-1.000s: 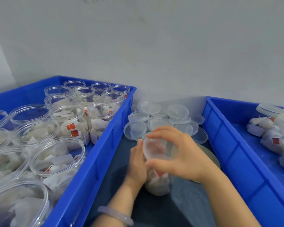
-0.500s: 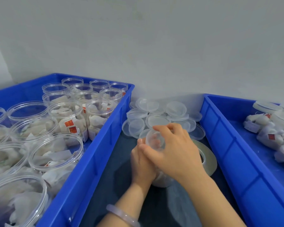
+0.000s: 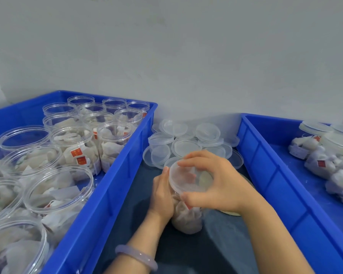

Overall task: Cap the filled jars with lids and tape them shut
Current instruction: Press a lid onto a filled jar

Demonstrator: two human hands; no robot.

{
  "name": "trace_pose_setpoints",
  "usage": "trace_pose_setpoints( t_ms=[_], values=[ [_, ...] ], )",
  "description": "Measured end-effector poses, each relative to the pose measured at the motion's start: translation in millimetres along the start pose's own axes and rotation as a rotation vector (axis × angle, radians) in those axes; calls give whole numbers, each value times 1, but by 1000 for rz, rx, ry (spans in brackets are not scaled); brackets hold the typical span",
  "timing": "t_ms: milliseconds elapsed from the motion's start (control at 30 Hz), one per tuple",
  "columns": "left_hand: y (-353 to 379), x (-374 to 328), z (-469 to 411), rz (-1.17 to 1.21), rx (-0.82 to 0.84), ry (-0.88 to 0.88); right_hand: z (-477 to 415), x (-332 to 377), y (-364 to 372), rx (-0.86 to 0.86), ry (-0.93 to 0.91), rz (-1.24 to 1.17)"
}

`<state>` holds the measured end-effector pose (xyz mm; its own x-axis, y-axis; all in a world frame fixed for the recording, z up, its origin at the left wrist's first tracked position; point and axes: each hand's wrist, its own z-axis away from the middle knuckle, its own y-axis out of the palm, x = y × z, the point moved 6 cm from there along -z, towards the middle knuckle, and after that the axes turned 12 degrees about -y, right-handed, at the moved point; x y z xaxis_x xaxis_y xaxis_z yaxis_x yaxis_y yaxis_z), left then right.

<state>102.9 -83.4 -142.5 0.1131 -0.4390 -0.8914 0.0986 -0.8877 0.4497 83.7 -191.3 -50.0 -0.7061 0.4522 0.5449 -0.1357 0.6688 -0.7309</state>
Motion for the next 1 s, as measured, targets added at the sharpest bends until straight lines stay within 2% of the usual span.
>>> trace_pose_setpoints(
  t_ms=[100, 200, 267, 333, 400, 467, 533, 600, 733, 833, 900, 1000],
  values=[
    [-1, 3, -2, 42, 66, -86, 0, 1, 1, 75, -38, -149],
    [2, 0, -2, 60, 92, -82, 1, 1, 5, 107, -48, -129],
    [-1, 2, -2, 14, -44, -34, 0, -3, 6, 15, -4, -88],
    [-5, -2, 3, -144, -197, 100, -2, -5, 10, -122, 56, 19],
    [-7, -3, 6, -204, -214, 186, -2, -3, 16, -203, 104, 149],
    [-8, -1, 4, -243, -168, 109, -1, 1, 22, -204, 124, 278],
    [-10, 1, -3, -69, -118, -4, 1, 5, 25, -187, 135, 392],
    [-10, 1, -8, -10, -55, -54, 0, 11, 23, -197, 118, 392],
    [-16, -1, -2, -93, 98, -150, -2, 17, 19, -15, -59, 21],
    [-5, -2, 3, -59, 204, -173, 2, 15, 9, 34, -60, -155],
    [1, 1, 0, -37, 169, -167, 2, 15, 7, 28, -65, -116],
    [-4, -1, -5, 38, 3, -99, -1, 19, 8, 109, -92, 180]
  ],
)
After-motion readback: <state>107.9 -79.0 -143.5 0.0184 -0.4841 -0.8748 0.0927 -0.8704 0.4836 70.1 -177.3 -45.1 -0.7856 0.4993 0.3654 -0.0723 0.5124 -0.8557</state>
